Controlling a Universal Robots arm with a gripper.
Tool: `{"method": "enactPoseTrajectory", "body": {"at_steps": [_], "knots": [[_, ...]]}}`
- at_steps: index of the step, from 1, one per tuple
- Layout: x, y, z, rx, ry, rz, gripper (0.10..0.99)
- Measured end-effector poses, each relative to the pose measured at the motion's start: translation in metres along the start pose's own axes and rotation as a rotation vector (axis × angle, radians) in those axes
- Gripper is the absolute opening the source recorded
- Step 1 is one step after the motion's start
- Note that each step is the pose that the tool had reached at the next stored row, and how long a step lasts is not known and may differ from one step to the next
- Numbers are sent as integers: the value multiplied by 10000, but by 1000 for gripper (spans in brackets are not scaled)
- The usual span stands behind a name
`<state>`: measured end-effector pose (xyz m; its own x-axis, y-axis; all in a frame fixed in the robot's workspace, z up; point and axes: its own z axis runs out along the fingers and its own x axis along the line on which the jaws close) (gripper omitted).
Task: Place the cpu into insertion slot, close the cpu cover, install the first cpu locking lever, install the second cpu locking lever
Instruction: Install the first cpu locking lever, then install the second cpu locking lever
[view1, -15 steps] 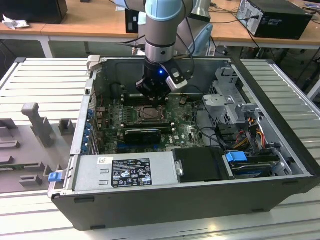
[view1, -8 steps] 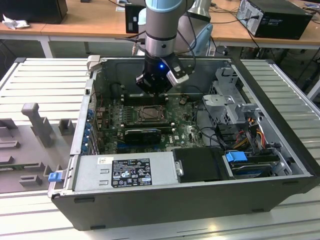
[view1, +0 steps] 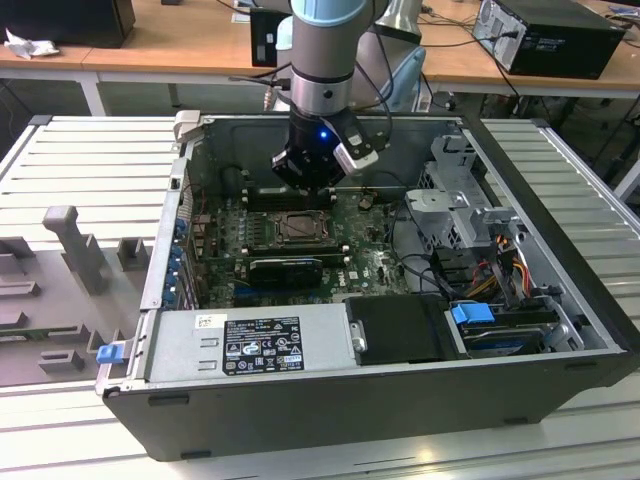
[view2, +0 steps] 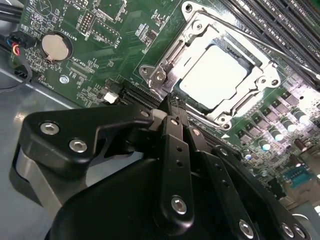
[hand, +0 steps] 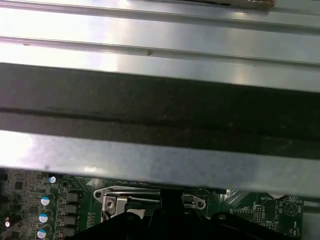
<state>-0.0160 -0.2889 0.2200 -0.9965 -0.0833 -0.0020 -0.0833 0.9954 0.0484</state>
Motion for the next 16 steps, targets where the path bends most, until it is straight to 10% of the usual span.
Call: {"method": "enactPoseTrajectory", "body": {"at_steps": [7,12,16], "knots": [[4,-38,-10,27,5,0,106],[2,-25,-290,29,2,-2,106],[10,-119,-291,35,4,8,106]]}}
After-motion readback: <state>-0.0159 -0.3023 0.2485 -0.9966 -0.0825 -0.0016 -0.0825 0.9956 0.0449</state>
